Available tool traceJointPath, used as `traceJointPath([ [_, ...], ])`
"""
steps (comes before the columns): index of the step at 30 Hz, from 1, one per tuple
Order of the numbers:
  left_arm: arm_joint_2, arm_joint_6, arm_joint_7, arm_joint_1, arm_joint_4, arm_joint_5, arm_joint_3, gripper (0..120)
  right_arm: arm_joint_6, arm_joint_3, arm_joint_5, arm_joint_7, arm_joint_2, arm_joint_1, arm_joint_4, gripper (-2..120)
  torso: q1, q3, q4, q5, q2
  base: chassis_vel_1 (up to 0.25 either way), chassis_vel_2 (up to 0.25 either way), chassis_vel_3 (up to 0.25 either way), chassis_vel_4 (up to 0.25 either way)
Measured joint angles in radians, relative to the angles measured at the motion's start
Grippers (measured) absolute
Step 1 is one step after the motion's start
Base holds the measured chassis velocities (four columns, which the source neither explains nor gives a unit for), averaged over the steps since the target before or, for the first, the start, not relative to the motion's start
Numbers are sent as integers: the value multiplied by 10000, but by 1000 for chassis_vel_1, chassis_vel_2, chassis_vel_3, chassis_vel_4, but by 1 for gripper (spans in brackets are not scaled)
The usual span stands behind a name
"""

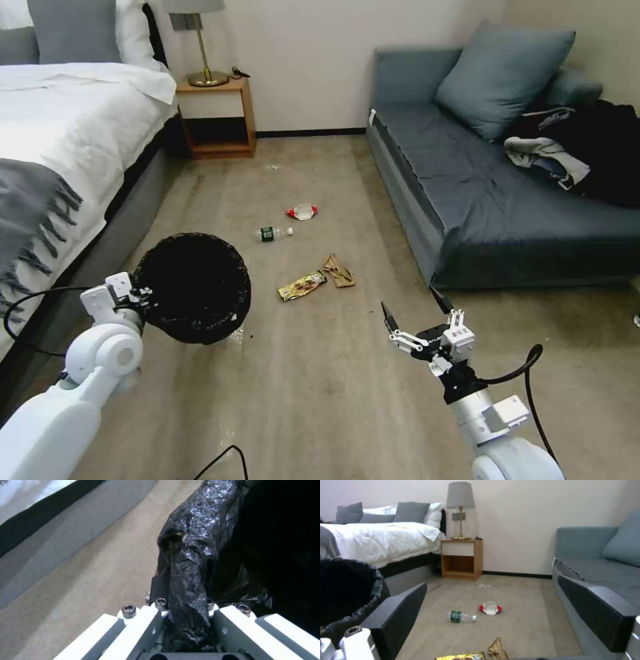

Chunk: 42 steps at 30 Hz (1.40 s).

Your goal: Pick up the trash bin, then pick up the garbage on the floor and place it into the trash bin.

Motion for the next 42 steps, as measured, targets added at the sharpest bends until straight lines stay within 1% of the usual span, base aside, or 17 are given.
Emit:
traceJointPath([
  [8,3,-79,23,-20,41,114,-20,3,0,-38,0,-35,13,17,-30,100,0,0,-1,-1,0,-62,87,70,-67],
  [19,43,-184,58,16,65,154,-209,3,-15,-170,-4,-53,38,81,-58,100,0,0,0,0,0,-66,70,54,-65],
  [42,12,-262,-4,41,74,210,-212,3,-5,-280,-29,-66,47,35,-100,100,0,0,0,-1,0,-77,76,71,-74],
])
